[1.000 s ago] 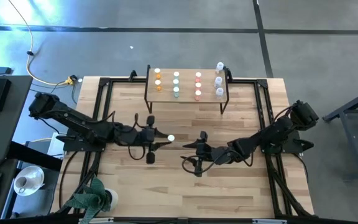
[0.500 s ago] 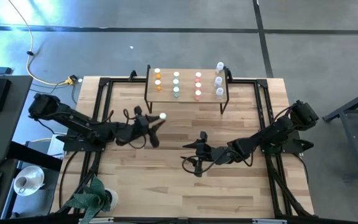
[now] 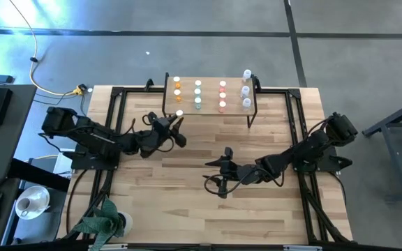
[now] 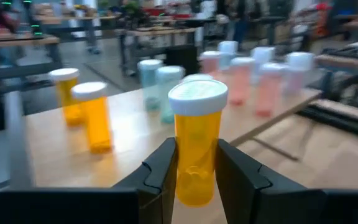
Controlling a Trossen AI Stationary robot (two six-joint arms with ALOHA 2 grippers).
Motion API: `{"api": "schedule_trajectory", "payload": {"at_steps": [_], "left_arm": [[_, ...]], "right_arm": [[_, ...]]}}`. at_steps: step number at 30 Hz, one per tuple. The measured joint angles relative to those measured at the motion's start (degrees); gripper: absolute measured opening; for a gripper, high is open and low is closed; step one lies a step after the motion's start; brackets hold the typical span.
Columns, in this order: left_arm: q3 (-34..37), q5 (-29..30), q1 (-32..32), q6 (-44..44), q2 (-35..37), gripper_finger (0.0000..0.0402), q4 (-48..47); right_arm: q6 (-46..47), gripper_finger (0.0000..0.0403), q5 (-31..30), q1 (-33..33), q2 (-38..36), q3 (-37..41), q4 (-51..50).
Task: Pick and place medicine bottles onto shelf by color
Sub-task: Put the orange pill bottle on the shelf
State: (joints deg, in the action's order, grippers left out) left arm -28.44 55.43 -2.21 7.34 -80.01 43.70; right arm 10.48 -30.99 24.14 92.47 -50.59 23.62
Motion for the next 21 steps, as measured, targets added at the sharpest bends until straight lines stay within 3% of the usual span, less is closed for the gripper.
{"api": "schedule_trajectory", "payload": {"at_steps": [9, 21], "left_arm": [[-2.8, 8.1, -2.8, 0.0, -5.8, 0.0086, 0.0], [-4.4, 12.5, -5.8, 0.6, -9.5, 0.0086, -0.5]], "right_arm": [[0.0, 0.0206, 0.0, 0.0, 0.0, 0.0, -0.3], [0.0, 0.0206, 0.0, 0.0, 0.0, 0.0, -0.3]]}}
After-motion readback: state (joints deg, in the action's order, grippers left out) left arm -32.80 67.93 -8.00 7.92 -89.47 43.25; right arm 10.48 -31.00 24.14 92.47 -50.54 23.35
